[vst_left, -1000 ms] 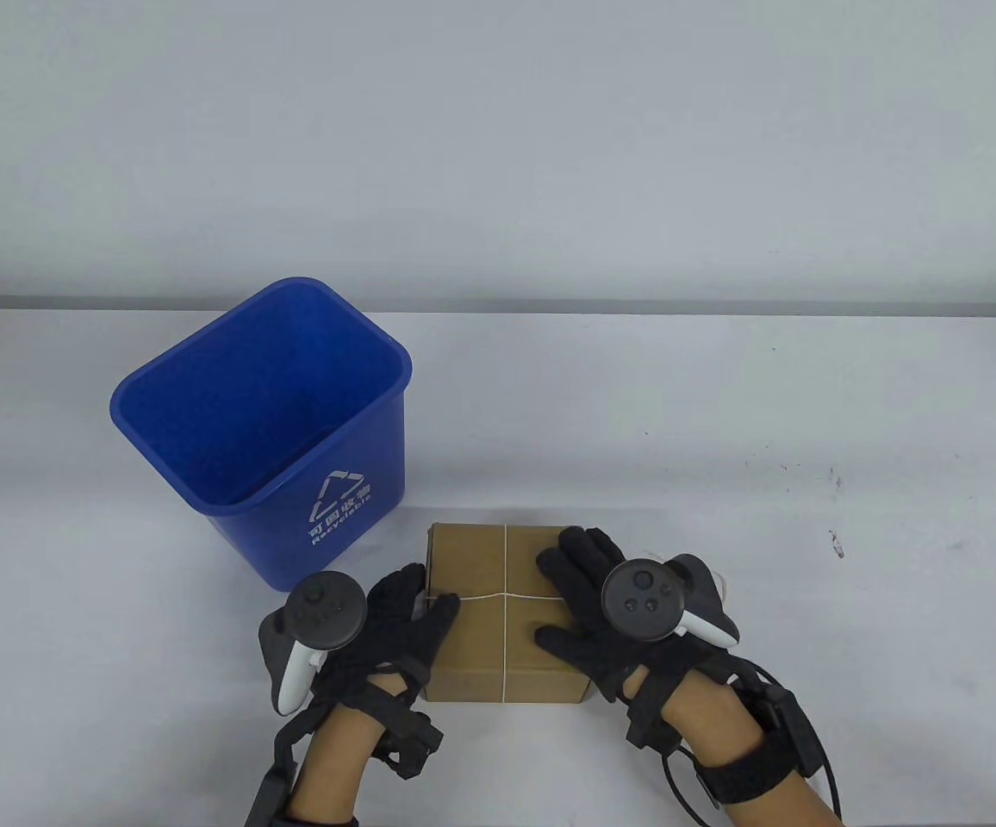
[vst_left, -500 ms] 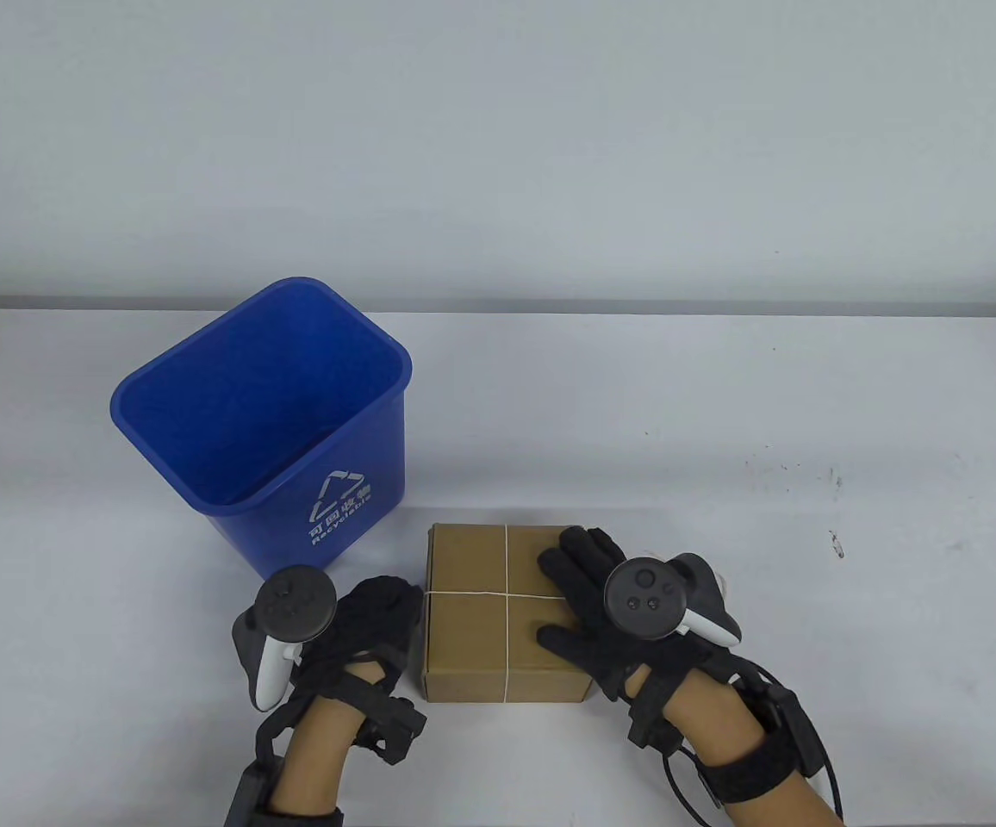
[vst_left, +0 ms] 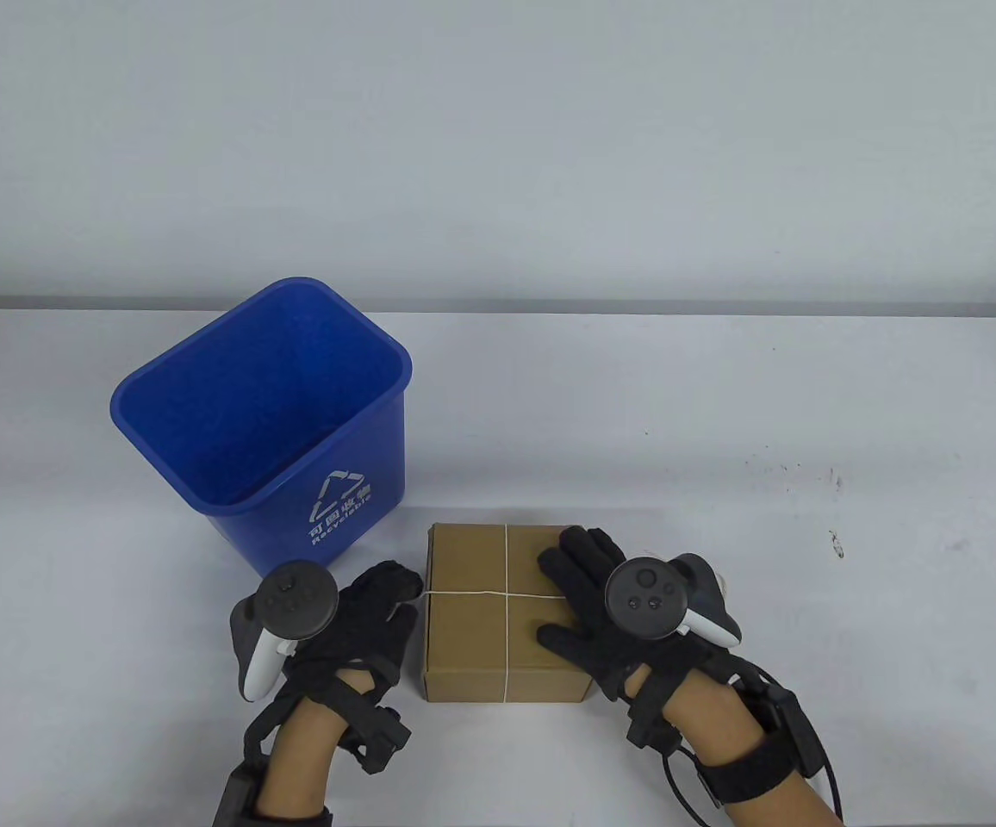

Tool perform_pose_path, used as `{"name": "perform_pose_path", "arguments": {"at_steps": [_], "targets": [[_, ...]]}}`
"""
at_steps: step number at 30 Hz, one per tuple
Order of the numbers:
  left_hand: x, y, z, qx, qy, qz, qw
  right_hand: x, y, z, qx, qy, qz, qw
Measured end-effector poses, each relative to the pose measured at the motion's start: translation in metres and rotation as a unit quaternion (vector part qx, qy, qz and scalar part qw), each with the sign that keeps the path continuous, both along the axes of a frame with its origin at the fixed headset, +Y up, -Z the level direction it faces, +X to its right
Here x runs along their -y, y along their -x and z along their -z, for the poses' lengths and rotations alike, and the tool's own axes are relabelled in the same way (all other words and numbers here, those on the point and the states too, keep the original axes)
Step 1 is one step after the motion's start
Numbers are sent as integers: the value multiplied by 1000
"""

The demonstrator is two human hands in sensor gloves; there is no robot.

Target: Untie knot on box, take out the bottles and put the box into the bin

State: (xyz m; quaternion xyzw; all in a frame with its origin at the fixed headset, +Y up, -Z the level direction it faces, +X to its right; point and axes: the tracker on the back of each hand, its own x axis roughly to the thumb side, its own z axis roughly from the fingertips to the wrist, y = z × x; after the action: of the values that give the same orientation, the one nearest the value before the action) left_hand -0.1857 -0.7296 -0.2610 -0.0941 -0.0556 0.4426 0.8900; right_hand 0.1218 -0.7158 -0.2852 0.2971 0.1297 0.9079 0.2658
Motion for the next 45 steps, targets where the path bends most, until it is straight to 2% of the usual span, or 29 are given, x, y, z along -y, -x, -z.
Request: {"name": "perform_pose_path", "arguments": {"at_steps": [7,10,14,18,24,30,33,37,41,45], "targets": [[4,-5,4,-22,-47,84,995,0,0,0,1,0,2,1000],[6,-8,7,-14,-58,137,989,0,0,0,1,0,3,1000],[14,-9,12,-3,-38,205,978,0,0,0,0,1,3,1000],[23,-4,15,-7,-6,232,973,0,0,-1,0,1,5,1000],[23,5,15,-43,13,318,947,0,0,-1,0,1,5,1000],[25,19,12,-88,79,323,939,0,0,-1,1,1,7,1000],[27,21,10,-85,118,315,938,0,0,-1,1,1,7,1000],[22,24,7,-85,115,292,946,0,0,-1,1,1,7,1000],[4,24,-5,-86,81,206,971,0,0,-1,1,1,7,1000],[-25,22,-25,-128,-6,196,972,0,0,-1,1,1,8,1000]]}}
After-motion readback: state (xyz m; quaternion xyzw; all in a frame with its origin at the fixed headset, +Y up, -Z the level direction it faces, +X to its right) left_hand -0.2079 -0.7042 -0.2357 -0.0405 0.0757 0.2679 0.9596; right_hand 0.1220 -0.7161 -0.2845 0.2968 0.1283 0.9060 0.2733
